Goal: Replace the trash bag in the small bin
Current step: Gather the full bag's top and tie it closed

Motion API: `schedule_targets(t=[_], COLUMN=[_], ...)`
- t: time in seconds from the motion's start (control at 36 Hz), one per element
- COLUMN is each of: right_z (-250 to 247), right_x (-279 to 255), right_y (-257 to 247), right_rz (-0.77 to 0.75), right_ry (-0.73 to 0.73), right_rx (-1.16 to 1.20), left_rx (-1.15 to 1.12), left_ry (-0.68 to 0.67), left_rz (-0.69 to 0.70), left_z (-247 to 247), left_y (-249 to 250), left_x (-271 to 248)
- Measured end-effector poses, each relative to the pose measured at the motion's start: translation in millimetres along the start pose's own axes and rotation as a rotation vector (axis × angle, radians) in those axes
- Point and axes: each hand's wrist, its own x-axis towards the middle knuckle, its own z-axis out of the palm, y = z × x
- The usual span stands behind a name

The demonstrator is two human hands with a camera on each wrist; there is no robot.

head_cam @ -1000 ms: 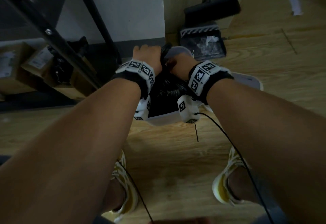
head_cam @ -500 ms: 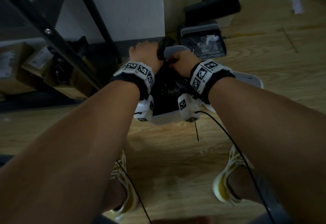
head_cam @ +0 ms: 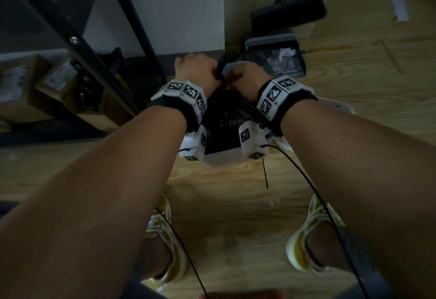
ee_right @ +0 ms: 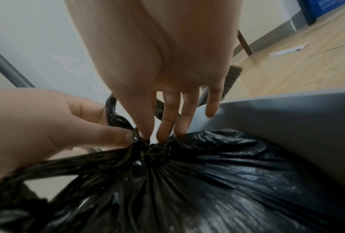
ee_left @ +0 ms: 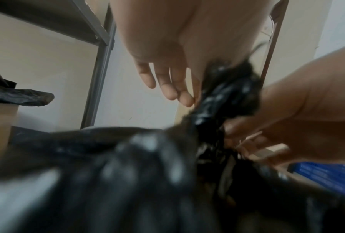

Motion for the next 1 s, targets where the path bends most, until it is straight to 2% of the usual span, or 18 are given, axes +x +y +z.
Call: schedule_targets(t=[0.17,0.25,0.33,0.39,0.5,0.61,0.69,0.78,0.86,0.92,1.0], right_z=[3.9,7.7,16.6,16.7,8.4,14.7,13.0,6.8,0.7,-1.7,-0.6], right_x=[0.8,0.6,-4.3,-11.9,-15.2,-20.1,-18.2,-16.4,-22.1,-28.5,-30.9], right_y=[-6.2,-11.8,-4.0,3.1,2.2,5.0,4.5,4.0,-2.4,-7.7,-13.9], right_rz=[0.025,0.117,-0.027,-0.065,0.048,0.060,0.065,0.155,0.105,0.063,0.021], right_ry=[0.045,0.015,0.219,0.219,0.047,0.059,0.072,0.052,0.175,0.164,0.090], right_rx=[-0.142,-0.445,-0.677,-0.751,-0.786,-0.797,-0.697,-0.504,-0.391,-0.356,-0.320], left_rx=[-0.035,-0.114,-0.176,-0.235,-0.299,-0.304,-0.353,-0.366,-0.465,-0.549,-0.592], left_ry=[-0.101,-0.172,-0.218,-0.267,-0.341,-0.469,-0.521,-0.456,-0.321,-0.206,-0.147], left_rz=[-0.174,-0.242,-0.351,-0.340,-0.384,-0.367,-0.373,-0.367,-0.433,-0.492,-0.455], left_z=[-14.9,-15.9,-18.1,-17.5,-17.6,-19.4,-17.0,-23.0,-26.5,-28.2,-29.3], left_y=[5.0,3.8,-1.3,-9.5,-21.1,-19.9,-22.6,-29.9,-37.0,-40.4,-43.6], left_x=[-1.4,-2.6,-12.5,-17.3,-25.2,-29.4,-29.5,-33.1,-35.7,-38.0,-39.4])
